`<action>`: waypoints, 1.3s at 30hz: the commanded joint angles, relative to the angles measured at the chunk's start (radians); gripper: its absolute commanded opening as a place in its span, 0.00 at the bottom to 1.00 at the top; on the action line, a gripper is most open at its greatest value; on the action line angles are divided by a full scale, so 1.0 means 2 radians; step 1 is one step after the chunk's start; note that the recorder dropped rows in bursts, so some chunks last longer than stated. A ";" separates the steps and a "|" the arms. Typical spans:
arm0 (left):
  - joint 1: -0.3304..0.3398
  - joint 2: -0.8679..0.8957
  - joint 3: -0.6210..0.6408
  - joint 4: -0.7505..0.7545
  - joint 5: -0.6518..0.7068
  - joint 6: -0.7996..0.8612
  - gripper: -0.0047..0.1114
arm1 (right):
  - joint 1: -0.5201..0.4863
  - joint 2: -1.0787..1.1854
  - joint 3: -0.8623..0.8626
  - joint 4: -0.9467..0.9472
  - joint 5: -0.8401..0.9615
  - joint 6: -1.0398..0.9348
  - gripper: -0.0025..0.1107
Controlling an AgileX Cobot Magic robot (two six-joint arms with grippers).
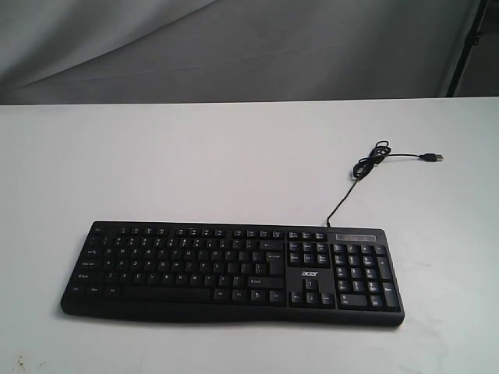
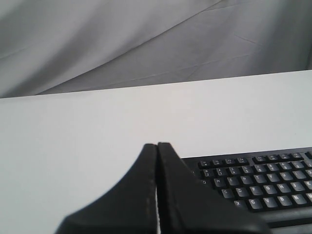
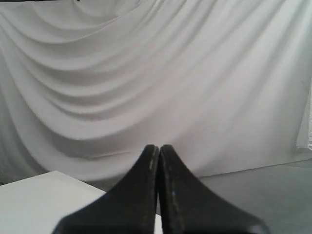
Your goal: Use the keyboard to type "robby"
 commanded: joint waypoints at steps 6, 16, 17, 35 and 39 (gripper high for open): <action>-0.003 -0.002 0.002 0.002 -0.003 -0.001 0.04 | 0.001 -0.003 0.003 0.007 -0.004 0.002 0.02; -0.003 -0.002 0.002 0.002 -0.003 -0.001 0.04 | -0.074 -0.022 0.009 0.072 0.035 0.021 0.02; -0.003 -0.002 0.002 0.002 -0.003 -0.001 0.04 | -0.098 -0.027 0.014 0.072 0.051 0.024 0.02; -0.003 -0.002 0.002 0.002 -0.003 -0.001 0.04 | -0.437 -0.229 0.223 0.054 0.141 0.053 0.02; -0.003 -0.002 0.002 0.002 -0.003 -0.001 0.04 | -0.444 -0.263 0.223 0.024 0.163 0.053 0.02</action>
